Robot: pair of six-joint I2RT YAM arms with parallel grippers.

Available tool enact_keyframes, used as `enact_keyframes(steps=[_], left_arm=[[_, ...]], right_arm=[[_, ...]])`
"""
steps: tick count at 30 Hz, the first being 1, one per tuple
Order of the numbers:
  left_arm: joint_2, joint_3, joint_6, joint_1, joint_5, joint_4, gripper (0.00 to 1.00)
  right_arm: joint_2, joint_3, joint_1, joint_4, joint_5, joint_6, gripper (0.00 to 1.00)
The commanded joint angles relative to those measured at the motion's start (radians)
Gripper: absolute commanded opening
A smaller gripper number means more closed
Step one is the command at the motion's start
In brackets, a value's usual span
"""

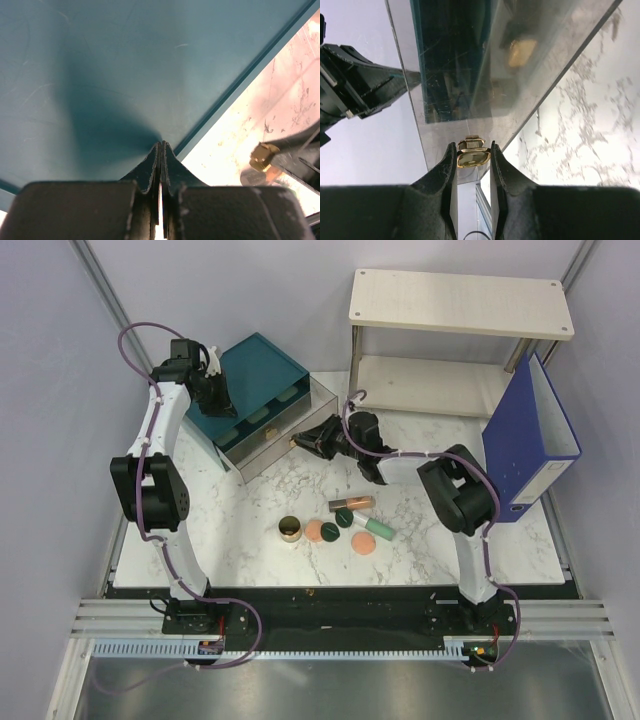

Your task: Organize the makeup

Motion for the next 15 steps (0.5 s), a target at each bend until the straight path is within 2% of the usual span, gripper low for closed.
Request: enact_keyframes(steps=[1, 7, 8, 9, 11, 12, 14, 15], left_arm=[[0.06, -0.03, -0.014, 0.0, -0.091, -0.113, 0.02], [0.049, -0.044, -0.017, 0.001, -0.096, -0.114, 0.02], [0.043, -0.045, -0.017, 0.001, -0.097, -0.114, 0.02], [0.038, -0.047, -0.017, 0.001, -0.104, -0.113, 0.02], [0.034, -0.047, -0.016, 0.0, -0.107, -0.113, 0.02], [0.028, -0.044, -0.016, 0.0, -0.108, -0.113, 0.02], [0.023, -0.038, -0.012, 0.0, -0.113, -0.113, 0.02], [0.02, -0.029, -0.011, 0.0, -0.113, -0.114, 0.02]], right_arm=[[-0.091, -0.094, 0.008, -0.023, -0.022, -0.076, 0.0], [-0.128, -0.156, 0.008, -0.055, 0.027, -0.096, 0.02], [-0.125, -0.148, 0.008, -0.055, 0.021, -0.101, 0.06], [-0.116, -0.142, 0.008, -0.058, 0.007, -0.102, 0.16], [-0.113, -0.13, 0.009, -0.057, -0.004, -0.107, 0.25], [-0.12, -0.126, 0.009, -0.073, -0.001, -0.122, 0.37], [-0.149, -0.11, 0.011, -0.119, 0.01, -0.159, 0.47], [-0.163, -0.1, 0.012, -0.197, 0.026, -0.209, 0.55]])
